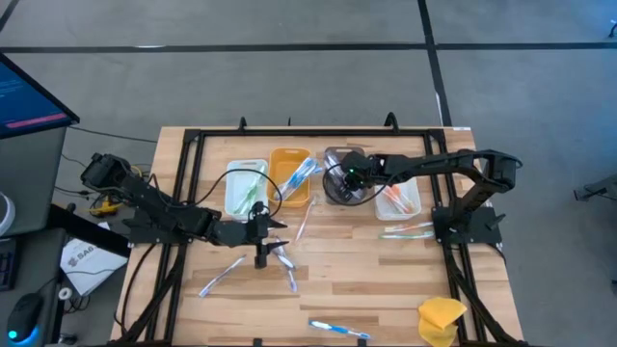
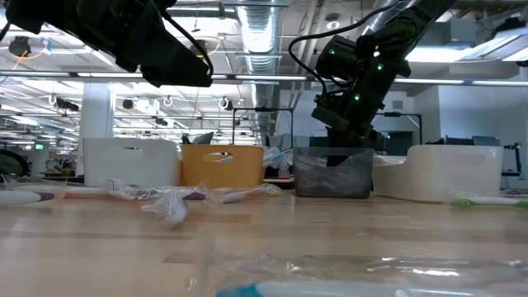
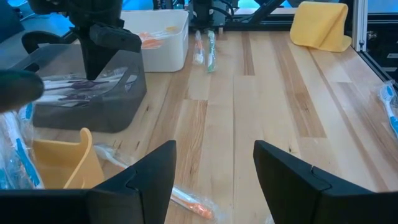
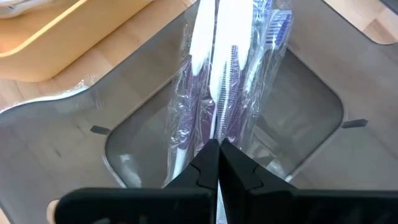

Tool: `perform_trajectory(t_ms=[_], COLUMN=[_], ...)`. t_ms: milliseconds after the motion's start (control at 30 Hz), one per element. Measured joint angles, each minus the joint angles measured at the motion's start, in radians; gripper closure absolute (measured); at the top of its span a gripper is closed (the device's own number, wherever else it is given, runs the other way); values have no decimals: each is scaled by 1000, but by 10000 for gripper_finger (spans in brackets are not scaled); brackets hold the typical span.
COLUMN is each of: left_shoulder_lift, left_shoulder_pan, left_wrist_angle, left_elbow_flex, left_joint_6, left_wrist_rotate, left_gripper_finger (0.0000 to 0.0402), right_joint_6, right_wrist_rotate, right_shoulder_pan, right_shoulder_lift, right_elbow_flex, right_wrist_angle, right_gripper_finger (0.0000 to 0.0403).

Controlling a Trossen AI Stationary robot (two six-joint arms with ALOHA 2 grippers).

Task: Pick & Place Toothbrushes
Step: Put the purple toothbrush into the black transparent bin, then put the middle orange toothbrush into the right white bin

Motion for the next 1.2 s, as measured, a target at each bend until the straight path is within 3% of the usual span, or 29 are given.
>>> perform_trajectory(t_ms=[167,467,1200], left_shoulder_lift=[0,0,0], left_shoulder_pan=[0,0,0], left_wrist_angle=[-2,-7,-16], left_elbow_flex=[0,0,0], left_joint_6=[0,0,-3], left_wrist_rotate=[0,0,39], left_gripper_finger=[192,192,192], right_joint_6=[-12,-10,-53], right_wrist_rotate=[0,-19,-16], right_shoulder_pan=[0,7,57], right_shoulder_lift=[0,-1,-13], right_elbow_flex=[0,0,243], right_wrist_angle=[0,1,-312], right_gripper_finger=[393,326,337])
